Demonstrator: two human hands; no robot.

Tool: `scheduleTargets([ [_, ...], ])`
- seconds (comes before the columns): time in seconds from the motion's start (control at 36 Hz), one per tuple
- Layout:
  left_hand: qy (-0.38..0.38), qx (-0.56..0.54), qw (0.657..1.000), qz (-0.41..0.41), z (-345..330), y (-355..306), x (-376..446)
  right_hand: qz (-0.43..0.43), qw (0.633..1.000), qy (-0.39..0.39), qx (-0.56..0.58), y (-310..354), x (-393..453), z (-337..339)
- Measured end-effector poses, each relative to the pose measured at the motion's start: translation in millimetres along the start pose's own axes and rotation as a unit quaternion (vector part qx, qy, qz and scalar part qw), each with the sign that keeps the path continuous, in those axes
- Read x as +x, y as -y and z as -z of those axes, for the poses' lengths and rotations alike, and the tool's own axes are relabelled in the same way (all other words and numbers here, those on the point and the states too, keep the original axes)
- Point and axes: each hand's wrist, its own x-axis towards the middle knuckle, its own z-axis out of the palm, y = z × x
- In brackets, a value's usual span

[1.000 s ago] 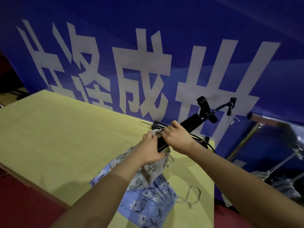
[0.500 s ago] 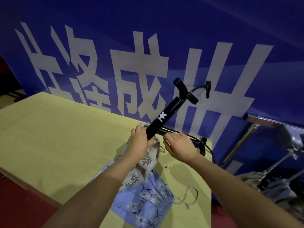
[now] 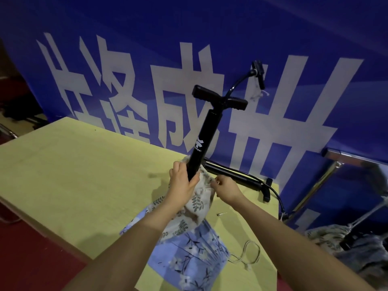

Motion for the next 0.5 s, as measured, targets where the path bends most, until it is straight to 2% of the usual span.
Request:
scheduleTargets([
  [0.11,0.016,-0.043,0.999,0.015,0.0,4.1,-2.4,0.042,0.987,-0.020,0.153,11.0,-8.8,9.4],
  [0.28,0.023,-0.069,0.996,0.042,-4.9,1.4,-0.6,0.134,0.971,-0.034,0.197,38.7,-13.4,21.1],
  [0.39,0.031,-0.079,0.996,0.036,-5.8,0.3,1.7,0.178,0.957,0.007,0.230,61.3,-14.9,26.8],
  [0.5,0.033,-0.049,0.998,0.034,-1.4,1.1,6.2,0.177,0.949,0.046,0.258,66.6,-16.6,33.9],
])
